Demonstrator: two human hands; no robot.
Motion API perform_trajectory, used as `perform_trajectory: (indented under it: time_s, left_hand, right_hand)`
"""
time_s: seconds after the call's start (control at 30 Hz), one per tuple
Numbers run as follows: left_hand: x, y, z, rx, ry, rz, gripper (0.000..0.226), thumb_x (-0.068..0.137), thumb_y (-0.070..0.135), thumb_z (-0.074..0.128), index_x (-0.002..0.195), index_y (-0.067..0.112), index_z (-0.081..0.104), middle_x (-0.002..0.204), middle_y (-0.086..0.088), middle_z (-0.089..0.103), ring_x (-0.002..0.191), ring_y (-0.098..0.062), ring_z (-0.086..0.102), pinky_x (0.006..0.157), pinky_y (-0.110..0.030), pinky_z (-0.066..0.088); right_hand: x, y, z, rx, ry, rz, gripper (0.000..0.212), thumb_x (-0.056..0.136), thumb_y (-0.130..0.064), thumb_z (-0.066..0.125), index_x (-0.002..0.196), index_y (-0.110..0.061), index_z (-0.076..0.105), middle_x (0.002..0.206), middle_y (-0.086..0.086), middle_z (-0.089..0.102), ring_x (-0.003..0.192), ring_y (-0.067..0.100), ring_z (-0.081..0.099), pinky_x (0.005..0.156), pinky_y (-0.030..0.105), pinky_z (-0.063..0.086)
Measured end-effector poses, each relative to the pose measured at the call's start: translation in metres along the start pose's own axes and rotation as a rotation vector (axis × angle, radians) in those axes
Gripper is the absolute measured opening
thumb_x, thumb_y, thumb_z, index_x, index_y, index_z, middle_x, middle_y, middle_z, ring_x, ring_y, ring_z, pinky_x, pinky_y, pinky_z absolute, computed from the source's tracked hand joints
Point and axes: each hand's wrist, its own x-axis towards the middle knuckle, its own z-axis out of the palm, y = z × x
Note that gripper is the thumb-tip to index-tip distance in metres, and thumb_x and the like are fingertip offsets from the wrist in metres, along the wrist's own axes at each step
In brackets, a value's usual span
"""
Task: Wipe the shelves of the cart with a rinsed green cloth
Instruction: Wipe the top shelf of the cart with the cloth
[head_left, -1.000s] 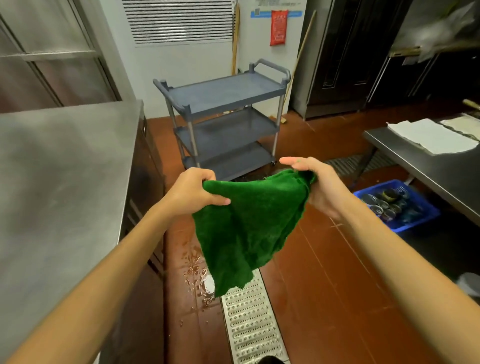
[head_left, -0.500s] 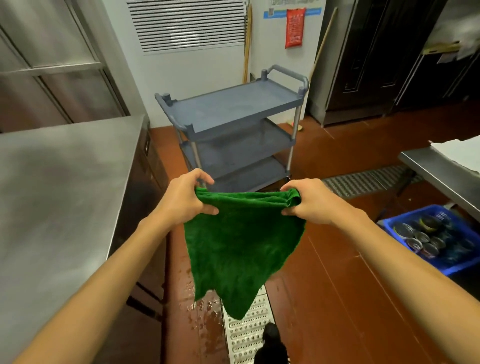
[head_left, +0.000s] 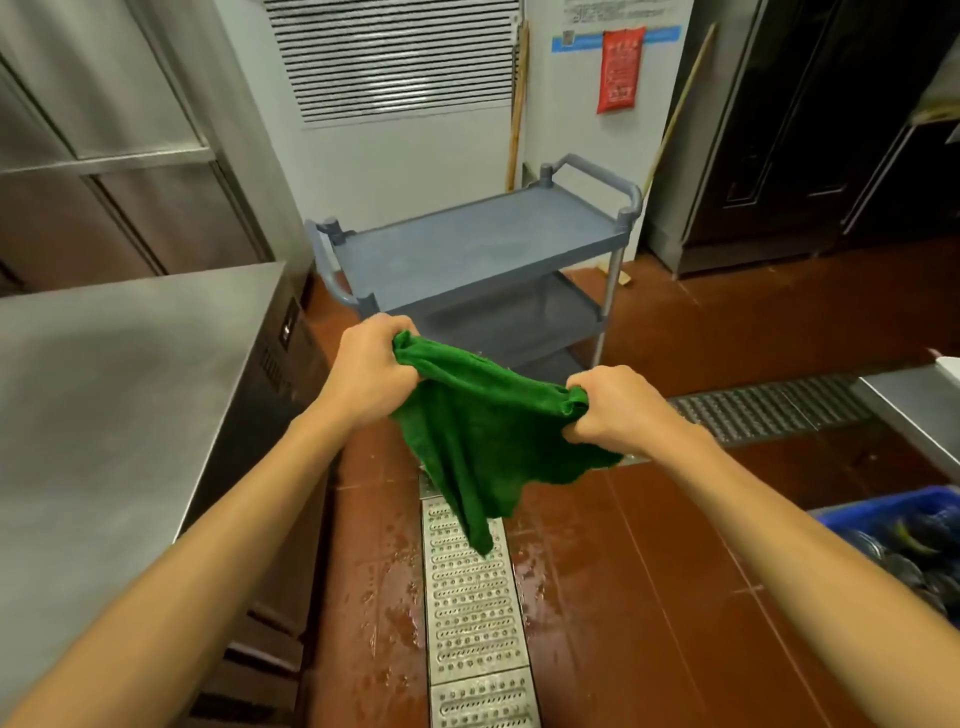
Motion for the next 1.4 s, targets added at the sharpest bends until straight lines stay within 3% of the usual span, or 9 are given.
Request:
perform_trajectory:
  time_s: [0.1,0.27,0.5,0.67,0.83,1.0,1.13,1.23,1.4]
  left_hand:
    - [0.035,0.002,0.008,-0.068,0.079,-0.008,0.033,0.075,-0.01,0.064,0.063,0.019,0.053,0.058,0.001,0.056,0.058,-0.013,0.053,0.053,-0.025,0.041]
    - [0.091,0.006,0.023,-0.139,0.176,0.02,0.036,0.076,-0.011,0.062,0.063,0.018,0.045,0.056,0.003,0.049,0.055,-0.007,0.044,0.053,-0.03,0.036]
    - [0.19,-0.007,0.042,-0.547,0.072,-0.112,0.029,0.07,0.0,0.082,0.086,0.011,0.059,0.082,-0.013,0.066,0.078,-0.025,0.066,0.077,-0.052,0.058]
    - [0.255,-0.012,0.041,-0.802,-0.147,-0.138,0.053,0.05,0.002,0.094,0.097,-0.002,0.07,0.094,-0.016,0.077,0.085,-0.026,0.075,0.08,-0.043,0.063]
    - [0.315,-0.027,0.039,-0.862,-0.352,-0.092,0.086,0.049,0.021,0.1,0.119,-0.01,0.061,0.112,-0.024,0.073,0.104,-0.039,0.073,0.088,-0.046,0.061]
    - [0.364,-0.033,0.06,-0.596,-0.457,-0.083,0.134,0.034,0.041,0.104,0.151,0.039,0.038,0.141,-0.003,0.058,0.122,-0.02,0.065,0.101,-0.045,0.055]
    - [0.393,-0.015,0.095,-0.392,-0.504,0.071,0.115,0.054,0.036,0.101,0.151,0.041,0.038,0.147,0.015,0.049,0.131,-0.001,0.051,0.109,-0.029,0.046]
    - [0.418,0.0,0.127,-0.369,-0.393,0.109,0.084,0.059,0.05,0.096,0.132,0.033,0.057,0.118,0.016,0.069,0.109,0.0,0.065,0.094,-0.03,0.056]
    - [0.485,0.007,0.149,-0.261,-0.251,0.033,0.019,0.073,0.036,0.089,0.076,0.028,0.072,0.063,0.009,0.066,0.06,-0.002,0.057,0.059,-0.024,0.043]
  right_hand:
    - [0.031,0.02,-0.001,0.241,0.141,0.066,0.016,0.077,-0.016,0.073,0.074,-0.009,0.059,0.076,0.005,0.059,0.076,0.029,0.058,0.06,0.035,0.045]
    - [0.086,0.052,-0.001,0.723,0.464,0.259,0.017,0.086,-0.003,0.064,0.098,-0.014,0.059,0.097,0.004,0.064,0.09,0.024,0.059,0.072,0.035,0.049]
    - [0.173,0.096,-0.018,0.842,0.375,0.31,0.015,0.097,-0.01,0.049,0.104,-0.012,0.063,0.097,0.004,0.065,0.084,0.019,0.058,0.065,0.029,0.045]
    - [0.236,0.114,-0.039,0.977,0.229,0.319,0.024,0.094,-0.033,0.053,0.11,-0.023,0.068,0.107,0.007,0.074,0.103,0.031,0.069,0.091,0.059,0.055]
    - [0.285,0.106,-0.062,1.03,0.268,0.29,0.023,0.101,-0.032,0.051,0.106,-0.024,0.073,0.105,0.004,0.076,0.102,0.027,0.07,0.096,0.053,0.054]
    - [0.344,0.097,-0.088,0.962,0.289,0.221,0.029,0.095,-0.029,0.051,0.095,-0.007,0.07,0.099,0.029,0.069,0.086,0.042,0.07,0.077,0.042,0.052]
    - [0.387,0.095,-0.113,0.758,0.239,0.075,0.033,0.089,-0.035,0.052,0.089,-0.006,0.067,0.095,0.031,0.066,0.072,0.034,0.064,0.067,0.038,0.047]
    - [0.415,0.094,-0.134,0.578,0.2,-0.016,0.027,0.091,-0.025,0.056,0.067,-0.016,0.063,0.064,0.008,0.062,0.057,0.015,0.052,0.054,0.03,0.038]
    - [0.476,0.123,-0.152,0.479,0.178,-0.104,0.028,0.082,-0.032,0.066,0.061,-0.017,0.055,0.056,-0.003,0.053,0.056,0.013,0.049,0.054,0.031,0.035]
